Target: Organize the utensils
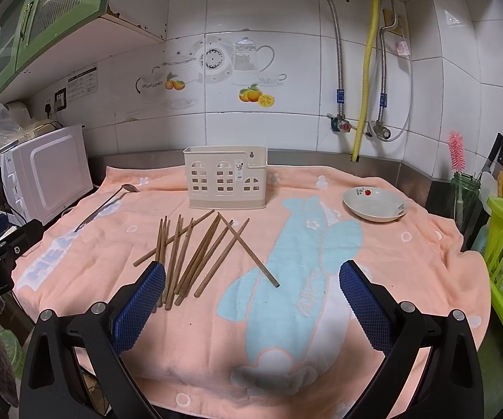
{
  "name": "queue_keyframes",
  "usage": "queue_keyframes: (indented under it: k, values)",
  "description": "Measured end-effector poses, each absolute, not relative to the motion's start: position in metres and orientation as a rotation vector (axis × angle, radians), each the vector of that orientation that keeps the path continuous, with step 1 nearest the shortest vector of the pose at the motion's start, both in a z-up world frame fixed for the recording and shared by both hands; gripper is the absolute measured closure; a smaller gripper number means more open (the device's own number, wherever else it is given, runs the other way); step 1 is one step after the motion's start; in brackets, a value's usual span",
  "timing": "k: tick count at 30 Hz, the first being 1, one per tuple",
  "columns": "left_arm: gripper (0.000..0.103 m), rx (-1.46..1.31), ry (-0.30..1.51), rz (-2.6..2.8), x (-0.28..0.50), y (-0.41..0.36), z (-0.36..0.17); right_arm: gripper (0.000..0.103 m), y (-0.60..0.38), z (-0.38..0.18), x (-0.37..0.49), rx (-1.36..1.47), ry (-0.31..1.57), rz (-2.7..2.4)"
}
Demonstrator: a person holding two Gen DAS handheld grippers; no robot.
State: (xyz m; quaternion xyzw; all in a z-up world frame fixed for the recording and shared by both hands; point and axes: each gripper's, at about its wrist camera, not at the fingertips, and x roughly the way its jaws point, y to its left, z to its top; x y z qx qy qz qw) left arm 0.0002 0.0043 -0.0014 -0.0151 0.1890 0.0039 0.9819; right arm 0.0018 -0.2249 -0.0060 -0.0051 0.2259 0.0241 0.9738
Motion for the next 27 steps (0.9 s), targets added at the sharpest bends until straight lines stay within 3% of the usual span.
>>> queue_keyframes:
  k: [27]
  values:
    - [0.005,-0.027,0.39,0.008,0.002,0.0039,-0.0041,0.007,-0.2205,-0.0098,0.0041,-0.009,0.458,0.054]
